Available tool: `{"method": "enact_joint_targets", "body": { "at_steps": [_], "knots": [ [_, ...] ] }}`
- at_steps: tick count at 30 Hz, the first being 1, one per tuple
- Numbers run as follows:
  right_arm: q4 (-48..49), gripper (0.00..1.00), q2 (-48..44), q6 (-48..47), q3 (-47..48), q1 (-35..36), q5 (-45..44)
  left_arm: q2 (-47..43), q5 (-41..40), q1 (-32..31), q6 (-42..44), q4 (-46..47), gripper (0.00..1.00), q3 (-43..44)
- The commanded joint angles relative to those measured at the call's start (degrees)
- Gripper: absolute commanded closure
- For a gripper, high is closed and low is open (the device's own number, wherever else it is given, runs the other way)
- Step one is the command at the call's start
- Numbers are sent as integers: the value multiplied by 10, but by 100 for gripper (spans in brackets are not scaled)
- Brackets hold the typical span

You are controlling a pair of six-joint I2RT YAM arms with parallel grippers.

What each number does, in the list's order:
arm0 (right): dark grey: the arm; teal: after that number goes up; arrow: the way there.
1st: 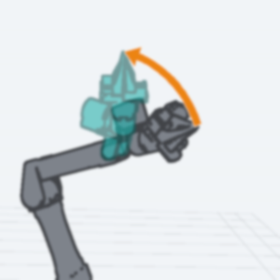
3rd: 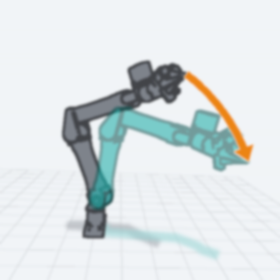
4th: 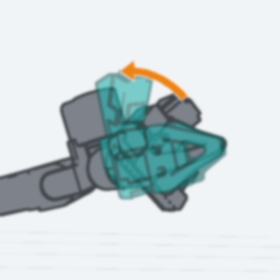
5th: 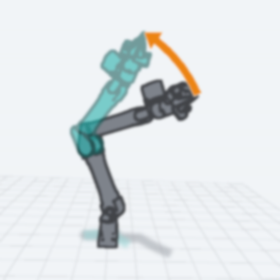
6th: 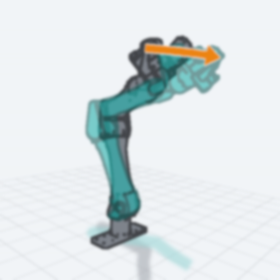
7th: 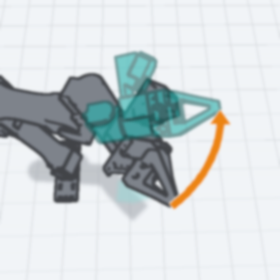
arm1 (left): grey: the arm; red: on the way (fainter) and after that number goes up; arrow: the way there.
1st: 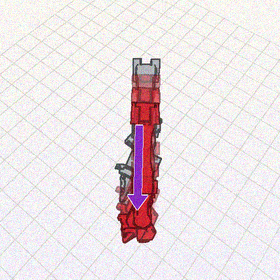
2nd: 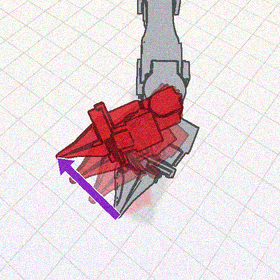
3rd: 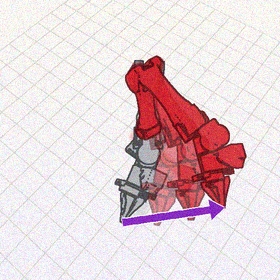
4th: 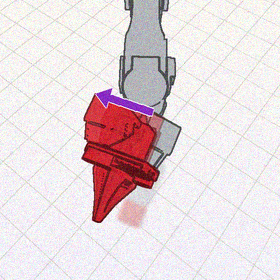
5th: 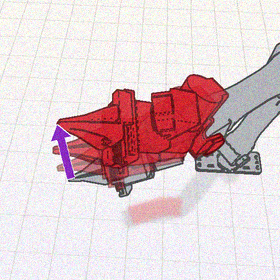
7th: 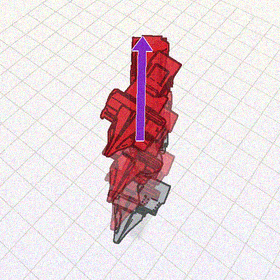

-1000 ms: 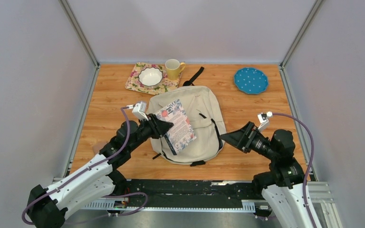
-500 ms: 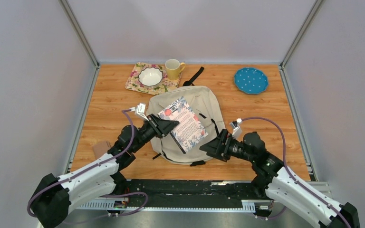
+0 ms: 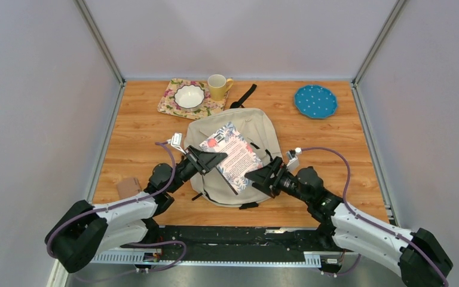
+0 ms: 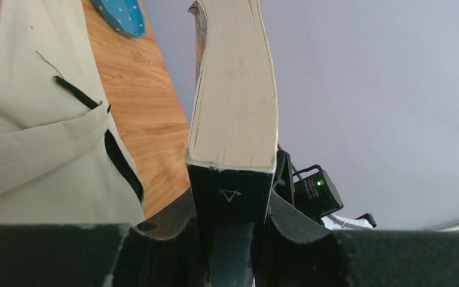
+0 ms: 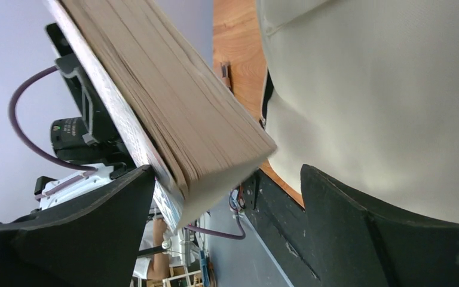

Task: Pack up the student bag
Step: Adjust the book.

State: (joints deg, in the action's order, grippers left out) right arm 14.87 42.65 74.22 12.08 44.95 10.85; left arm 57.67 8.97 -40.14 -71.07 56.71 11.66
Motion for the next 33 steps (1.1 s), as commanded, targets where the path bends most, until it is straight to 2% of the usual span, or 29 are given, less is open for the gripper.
{"method": "enact_joint_targets", "body": {
  "at_steps": [1,2,4,6,9,12,13,14,15,16,19,21,24,27,29,33],
  "knots": [
    [117,7,39,17,33,3,-20,57,29,1,-95,249,100,-4],
    [131,10,44,19,33,3,-21,67,30,1,-114,292,100,-7],
    [155,14,48,23,32,3,-28,82,46,3,-126,309,100,-6],
    [165,23,45,30,28,3,-33,80,71,4,-113,295,100,0],
    [167,43,34,26,29,3,-34,44,71,6,-78,231,100,6],
    [144,74,10,19,28,3,-38,-6,64,16,-38,121,100,8],
    [126,87,2,16,30,3,-43,-26,64,16,-13,87,100,16],
    [117,90,-5,14,30,3,-43,-34,68,17,2,42,92,19],
    [109,94,-22,5,31,3,-43,-42,70,17,18,25,71,23],
    [84,98,-31,0,39,3,-43,-56,74,16,51,-25,66,35],
    [42,100,-66,-18,50,3,-46,-74,83,16,115,-125,55,72],
    [40,100,-79,-25,51,2,-44,-73,104,16,139,-154,49,92],
    [39,100,-79,-43,62,2,-19,-70,122,16,174,-194,48,124],
    [-39,100,-72,-103,107,0,20,-70,138,17,216,-245,45,160],
    [-42,100,-69,-125,119,-7,47,-67,148,17,240,-273,45,171],
    [-89,100,-83,-151,148,-20,44,-65,145,18,272,-328,44,194]
  ]
}}
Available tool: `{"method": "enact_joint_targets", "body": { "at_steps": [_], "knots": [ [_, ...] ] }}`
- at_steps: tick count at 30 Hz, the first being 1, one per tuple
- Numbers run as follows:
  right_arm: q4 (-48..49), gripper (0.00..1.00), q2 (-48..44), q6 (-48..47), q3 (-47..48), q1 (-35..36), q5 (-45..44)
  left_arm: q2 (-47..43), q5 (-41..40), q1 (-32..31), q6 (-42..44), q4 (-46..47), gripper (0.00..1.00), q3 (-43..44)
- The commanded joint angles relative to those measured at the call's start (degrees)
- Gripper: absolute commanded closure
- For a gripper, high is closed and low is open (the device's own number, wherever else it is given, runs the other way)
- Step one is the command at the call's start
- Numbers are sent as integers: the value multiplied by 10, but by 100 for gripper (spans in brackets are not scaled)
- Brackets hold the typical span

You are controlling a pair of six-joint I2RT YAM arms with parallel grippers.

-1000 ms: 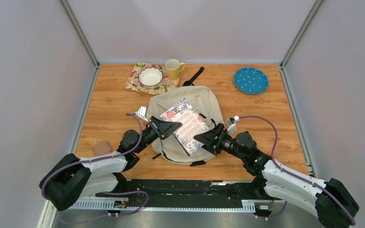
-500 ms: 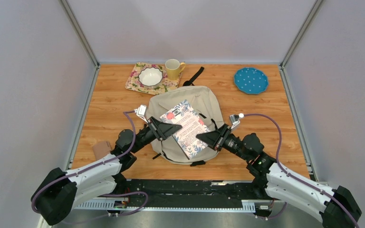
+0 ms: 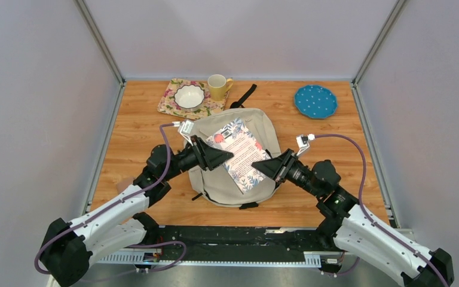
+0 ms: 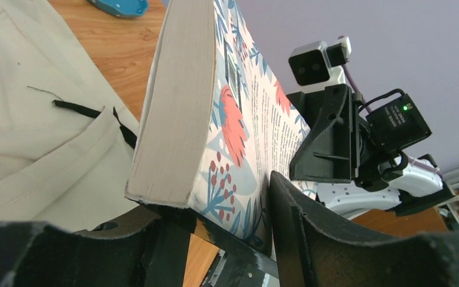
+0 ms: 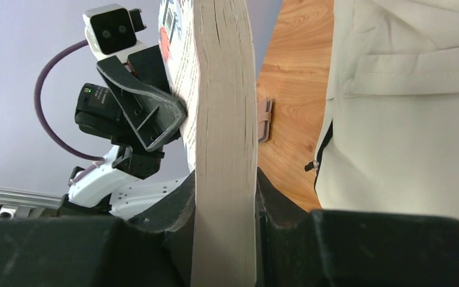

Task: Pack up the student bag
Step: Adjust the book.

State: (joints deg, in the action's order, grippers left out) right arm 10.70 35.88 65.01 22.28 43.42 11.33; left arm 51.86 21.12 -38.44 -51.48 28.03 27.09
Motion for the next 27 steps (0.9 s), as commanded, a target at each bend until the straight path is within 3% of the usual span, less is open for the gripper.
{"method": "enact_joint_targets", "body": {
  "at_steps": [1,5,7,9,11,13,19,23,27],
  "knots": [
    [-56,100,-18,-66,50,-13,34,-11,21,0,85,-51,44,39],
    [-72,100,-6,-81,61,-40,79,-19,22,0,105,-67,46,44],
    [-82,100,-4,-77,59,-46,79,-22,23,0,106,-66,67,44],
    [-89,100,-9,-68,54,-48,56,-19,24,0,107,-68,74,45],
    [-105,100,-30,-65,51,-50,29,-15,25,0,118,-102,59,50],
    [-166,100,-50,-73,57,-51,-22,-8,34,0,152,-161,26,65],
    [-365,100,-143,-81,103,-51,-201,-3,37,-4,269,-374,25,96],
    [-451,100,-207,-88,134,-51,-274,-21,-55,-77,356,-463,24,125],
    [-530,100,-244,-83,172,-52,-354,16,-139,-194,414,-536,23,175]
  ]
}}
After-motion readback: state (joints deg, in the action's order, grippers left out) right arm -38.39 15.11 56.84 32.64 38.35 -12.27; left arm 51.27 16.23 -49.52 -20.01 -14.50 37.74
